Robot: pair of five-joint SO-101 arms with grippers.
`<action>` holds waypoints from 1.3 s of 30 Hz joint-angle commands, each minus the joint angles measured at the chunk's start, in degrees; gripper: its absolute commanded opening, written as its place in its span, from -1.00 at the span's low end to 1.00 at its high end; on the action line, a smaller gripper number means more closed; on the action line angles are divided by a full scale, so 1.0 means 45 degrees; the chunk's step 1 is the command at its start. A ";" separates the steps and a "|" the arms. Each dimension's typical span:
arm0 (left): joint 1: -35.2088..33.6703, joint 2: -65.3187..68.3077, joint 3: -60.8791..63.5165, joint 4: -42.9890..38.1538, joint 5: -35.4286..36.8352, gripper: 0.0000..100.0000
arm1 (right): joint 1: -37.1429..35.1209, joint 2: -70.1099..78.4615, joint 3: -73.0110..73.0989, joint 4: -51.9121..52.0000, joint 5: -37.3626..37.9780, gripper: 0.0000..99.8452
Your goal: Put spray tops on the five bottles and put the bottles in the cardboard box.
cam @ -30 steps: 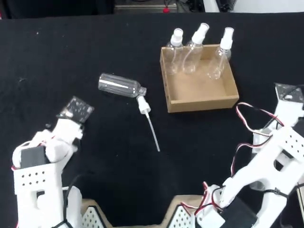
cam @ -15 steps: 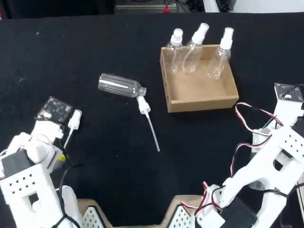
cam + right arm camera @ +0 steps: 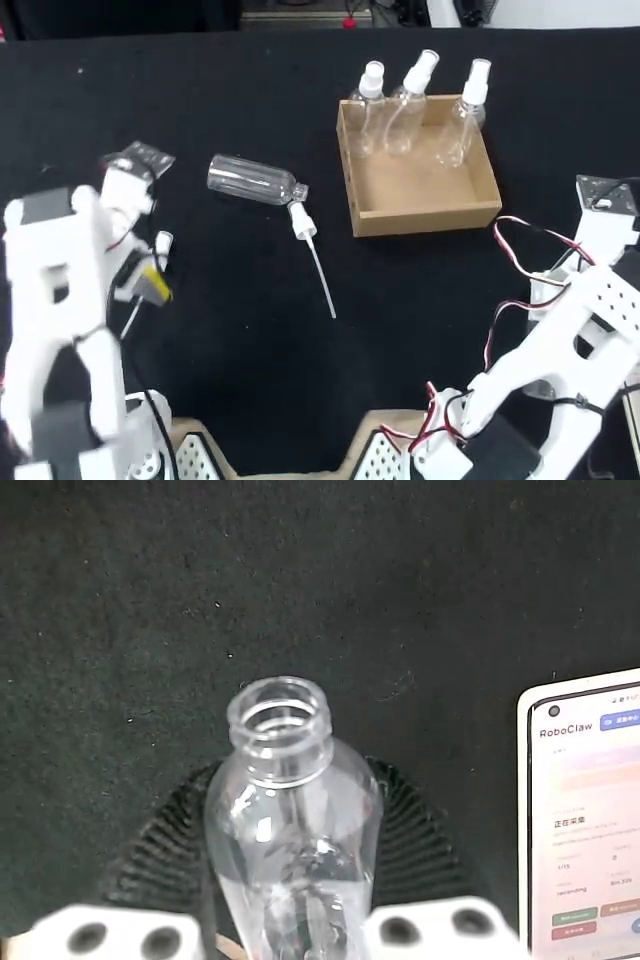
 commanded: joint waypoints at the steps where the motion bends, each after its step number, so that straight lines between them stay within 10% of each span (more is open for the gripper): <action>1: 0.0322 0.2149 -0.2295 0.0195 0.0215 -0.43 | -0.0215 -0.0635 -0.0088 -0.0156 -0.0098 -0.98; 19: 0.0010 1.1331 -1.2376 0.3321 0.0176 -0.41 | -0.0137 -0.0635 -0.0088 -0.0137 -0.0098 -0.98; 39: -0.0088 1.3421 -1.3158 0.2325 0.0254 -0.41 | -0.0117 -0.0635 -0.0088 -0.0098 -0.0098 -0.98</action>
